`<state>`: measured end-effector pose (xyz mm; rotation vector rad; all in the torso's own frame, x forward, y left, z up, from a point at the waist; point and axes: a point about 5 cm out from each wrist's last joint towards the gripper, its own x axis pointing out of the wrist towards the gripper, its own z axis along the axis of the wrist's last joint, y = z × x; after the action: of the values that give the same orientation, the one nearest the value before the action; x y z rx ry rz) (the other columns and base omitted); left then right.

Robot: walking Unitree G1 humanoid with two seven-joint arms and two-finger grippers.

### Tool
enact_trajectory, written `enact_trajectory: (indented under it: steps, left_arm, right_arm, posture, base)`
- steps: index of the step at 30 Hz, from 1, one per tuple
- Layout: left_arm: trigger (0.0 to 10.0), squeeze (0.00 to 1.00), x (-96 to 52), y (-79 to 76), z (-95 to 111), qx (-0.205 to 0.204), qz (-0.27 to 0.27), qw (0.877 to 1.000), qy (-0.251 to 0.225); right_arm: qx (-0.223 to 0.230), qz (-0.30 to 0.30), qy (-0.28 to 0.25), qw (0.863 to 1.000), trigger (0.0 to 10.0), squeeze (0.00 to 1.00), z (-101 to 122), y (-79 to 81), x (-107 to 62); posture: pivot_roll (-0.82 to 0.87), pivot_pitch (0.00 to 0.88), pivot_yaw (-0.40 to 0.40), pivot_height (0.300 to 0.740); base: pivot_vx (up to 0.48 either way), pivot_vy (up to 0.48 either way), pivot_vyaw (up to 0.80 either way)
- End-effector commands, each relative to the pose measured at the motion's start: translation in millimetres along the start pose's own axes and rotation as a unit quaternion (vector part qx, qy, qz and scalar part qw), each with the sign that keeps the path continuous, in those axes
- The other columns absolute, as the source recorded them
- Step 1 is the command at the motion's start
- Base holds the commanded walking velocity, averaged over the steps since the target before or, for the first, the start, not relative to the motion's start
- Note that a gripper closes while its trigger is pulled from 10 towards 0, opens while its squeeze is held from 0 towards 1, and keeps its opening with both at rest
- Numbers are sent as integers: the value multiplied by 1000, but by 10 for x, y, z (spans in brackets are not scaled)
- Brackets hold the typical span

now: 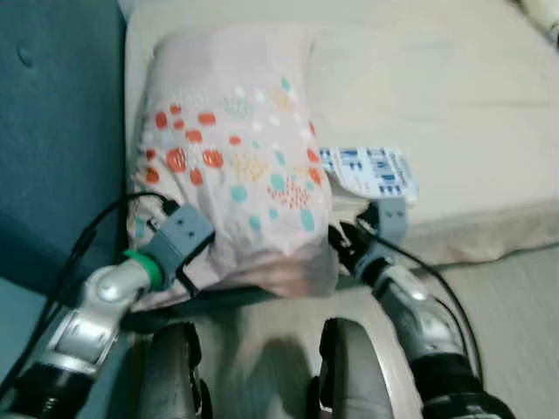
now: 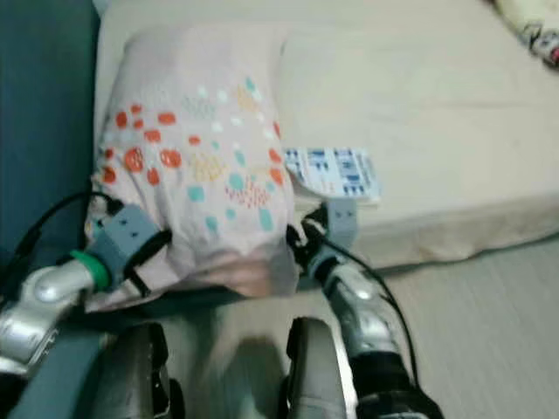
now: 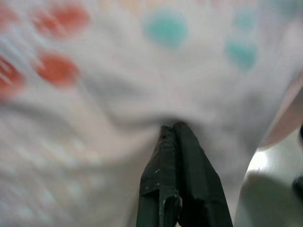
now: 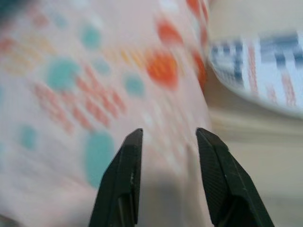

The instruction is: Clean up the room

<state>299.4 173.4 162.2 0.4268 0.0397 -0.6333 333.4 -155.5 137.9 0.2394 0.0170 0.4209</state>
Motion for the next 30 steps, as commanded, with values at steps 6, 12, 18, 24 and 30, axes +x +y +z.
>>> enact_trajectory:
  steps: [6,12,18,24,30]
  left_arm:
    - [10000,0,-265,12,427,-30,-62,994,-84]
    - [10000,0,-37,-45,661,-78,22,985,-155]
    - [10000,0,340,-169,613,-78,132,976,-156]
    - [10000,0,534,-298,645,-118,160,968,-152]
    - [10000,0,544,-284,626,-116,156,970,-145]
  right_arm:
    - [1,46,-50,998,10000,0,222,73,-167]
    - [-6,1,-104,995,10000,0,326,133,-148]
    - [-53,-88,-98,990,10000,0,186,70,-94]
    - [-80,-144,-95,982,10000,0,39,4,-154]
    - [-84,-146,-98,981,10000,0,63,-16,-150]
  posture:
    - [37,149,28,576]
    - [13,112,15,576]
    - [-6,71,0,580]
    - [-17,20,-8,602]
    - [-16,5,-6,625]
  base:
    - [0,0,0]
    - [0,0,0]
    - [0,0,0]
    - [0,0,0]
    - [0,0,0]
